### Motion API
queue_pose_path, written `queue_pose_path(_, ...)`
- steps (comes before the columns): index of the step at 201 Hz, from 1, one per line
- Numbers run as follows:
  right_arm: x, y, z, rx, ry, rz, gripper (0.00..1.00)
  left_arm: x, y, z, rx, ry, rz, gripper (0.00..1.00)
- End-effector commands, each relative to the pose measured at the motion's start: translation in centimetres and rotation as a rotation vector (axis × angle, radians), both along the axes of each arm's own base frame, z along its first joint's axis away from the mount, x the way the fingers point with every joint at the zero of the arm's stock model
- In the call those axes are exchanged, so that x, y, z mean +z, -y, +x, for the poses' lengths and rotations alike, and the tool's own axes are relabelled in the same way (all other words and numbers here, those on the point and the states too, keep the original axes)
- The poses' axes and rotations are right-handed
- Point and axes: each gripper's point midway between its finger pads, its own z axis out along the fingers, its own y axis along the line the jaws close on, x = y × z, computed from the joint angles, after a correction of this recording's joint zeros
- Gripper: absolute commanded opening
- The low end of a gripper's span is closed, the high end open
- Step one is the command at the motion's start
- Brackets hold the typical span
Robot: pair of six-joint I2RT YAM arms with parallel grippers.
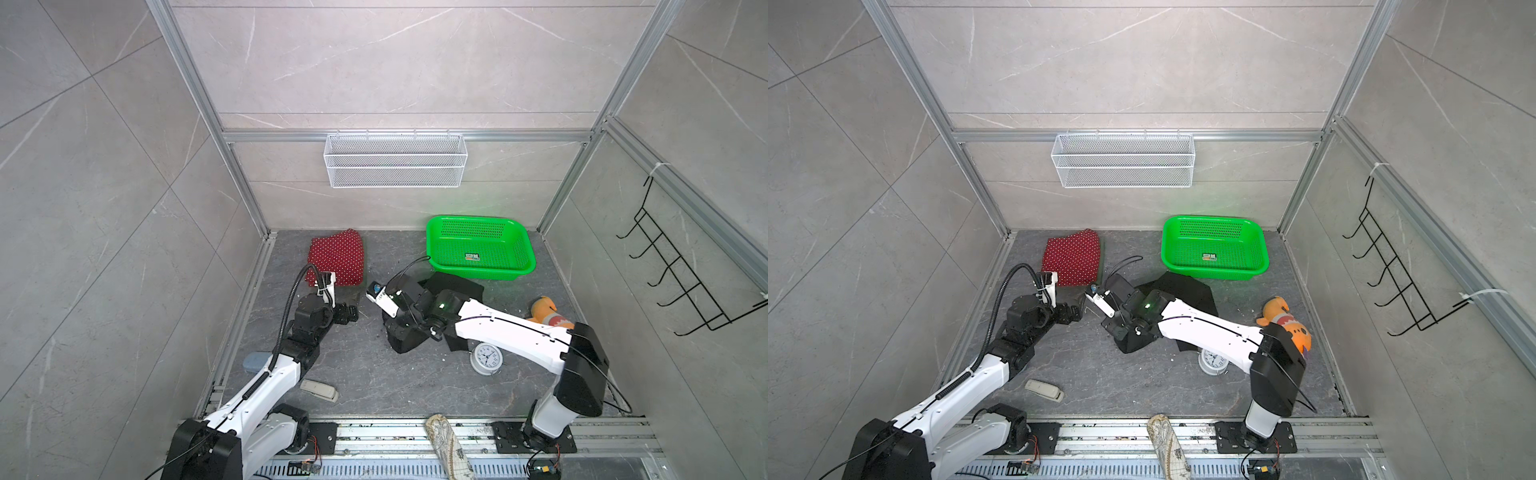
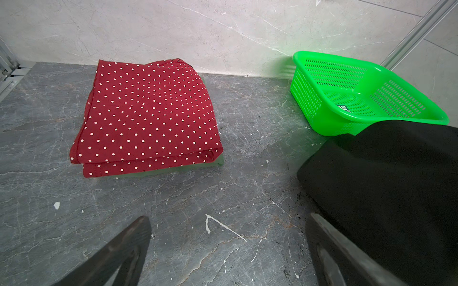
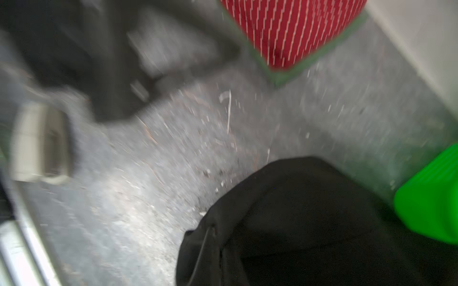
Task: Fold and stack skirts
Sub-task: Flatten out the skirt at the center of the table.
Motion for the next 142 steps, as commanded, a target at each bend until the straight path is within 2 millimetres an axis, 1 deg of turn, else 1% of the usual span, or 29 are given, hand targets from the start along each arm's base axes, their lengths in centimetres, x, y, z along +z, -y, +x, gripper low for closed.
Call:
queue_pose_path(1,3.9,0.0,-1.6,0.1,0.03,0.056,0.0,2.3,0.4,0.7,-0.03,0.074,0.013,1.0)
queue_pose_path(8,4.8,0.4,-1.4,0.089,0.051,0.068,0.0,2.4,0.5,0.7,-0.039,0.081,0.022,1.0)
queue_pose_path(23,5.8,2.1,-0.6,0.029,0.088,0.072,0.0,2.8,1.0,0.7,-0.075,0.099,0.043,1.0)
queue_pose_path(40,6.0,4.8,0.8,-0.073,0.105,0.067,0.0,3.1,1.6,0.7,-0.118,0.117,0.062,1.0)
queue_pose_path(47,5.7,6.2,1.5,-0.125,0.107,0.06,0.0,3.1,1.9,0.7,-0.136,0.121,0.068,1.0)
queue_pose_path(68,4.2,10.8,3.5,-0.301,0.108,0.035,0.0,2.7,2.8,0.7,-0.194,0.117,0.082,1.0)
queue_pose_path(86,2.1,14.4,4.5,-0.422,0.077,0.018,0.0,2.4,3.4,0.9,-0.226,0.104,0.078,1.0)
queue_pose_path(98,0.7,16.4,4.9,-0.487,0.058,0.011,0.0,2.0,3.9,1.1,-0.249,0.087,0.07,1.0)
queue_pose_path(119,-1.4,18.8,5.1,-0.57,0.031,0.003,0.0,1.2,5.2,1.3,-0.299,0.059,0.058,0.99)
queue_pose_path(142,-3.2,20.5,5.6,-0.651,-0.002,-0.004,0.0,0.4,6.7,1.4,-0.36,0.038,0.06,0.99)
